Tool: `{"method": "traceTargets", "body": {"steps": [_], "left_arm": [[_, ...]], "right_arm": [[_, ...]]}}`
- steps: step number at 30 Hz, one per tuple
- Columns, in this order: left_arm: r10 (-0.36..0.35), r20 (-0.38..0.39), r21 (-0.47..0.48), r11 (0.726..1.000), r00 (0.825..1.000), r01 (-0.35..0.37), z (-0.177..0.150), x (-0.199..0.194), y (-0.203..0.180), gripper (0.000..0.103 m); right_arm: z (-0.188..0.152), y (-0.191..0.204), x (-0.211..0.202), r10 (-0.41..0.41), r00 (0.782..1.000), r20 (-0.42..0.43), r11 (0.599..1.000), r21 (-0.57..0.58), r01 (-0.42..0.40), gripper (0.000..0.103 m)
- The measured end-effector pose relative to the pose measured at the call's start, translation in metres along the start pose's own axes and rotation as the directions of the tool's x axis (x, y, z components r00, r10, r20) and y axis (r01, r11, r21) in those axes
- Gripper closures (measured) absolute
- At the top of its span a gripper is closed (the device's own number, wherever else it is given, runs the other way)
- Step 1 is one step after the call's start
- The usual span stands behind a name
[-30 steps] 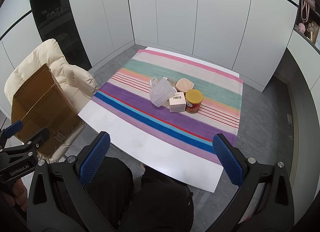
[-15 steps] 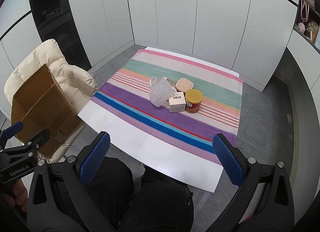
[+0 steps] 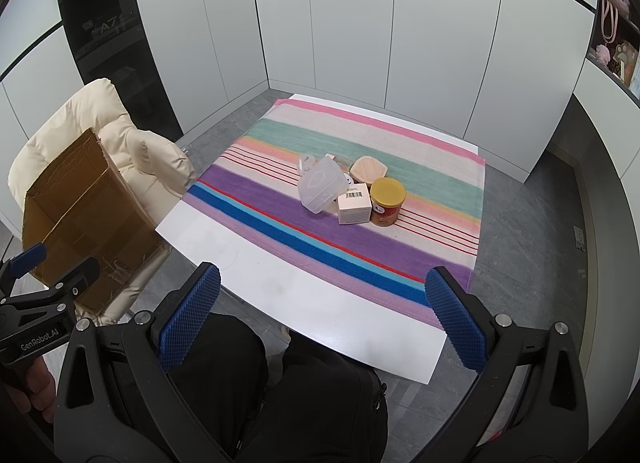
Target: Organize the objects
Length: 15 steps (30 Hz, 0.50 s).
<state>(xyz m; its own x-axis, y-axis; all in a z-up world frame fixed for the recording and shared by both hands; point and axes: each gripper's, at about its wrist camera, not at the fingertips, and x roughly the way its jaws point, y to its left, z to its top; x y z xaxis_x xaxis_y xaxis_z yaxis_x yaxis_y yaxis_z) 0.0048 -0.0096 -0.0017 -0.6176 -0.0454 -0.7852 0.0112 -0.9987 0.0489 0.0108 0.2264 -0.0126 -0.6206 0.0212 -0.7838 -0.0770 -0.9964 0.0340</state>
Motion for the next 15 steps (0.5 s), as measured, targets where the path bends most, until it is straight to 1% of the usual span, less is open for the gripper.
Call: {"method": "traceTargets", "body": {"steps": [15], "left_arm": [[-0.003, -0.011, -0.001, 1.000, 1.000, 0.003, -0.0015, 0.0014, -0.0013, 0.000]], "right_arm": [[0.0002, 0.0006, -0.0019, 0.000, 1.000, 0.000, 1.000, 0.001, 0.000, 0.000]]}}
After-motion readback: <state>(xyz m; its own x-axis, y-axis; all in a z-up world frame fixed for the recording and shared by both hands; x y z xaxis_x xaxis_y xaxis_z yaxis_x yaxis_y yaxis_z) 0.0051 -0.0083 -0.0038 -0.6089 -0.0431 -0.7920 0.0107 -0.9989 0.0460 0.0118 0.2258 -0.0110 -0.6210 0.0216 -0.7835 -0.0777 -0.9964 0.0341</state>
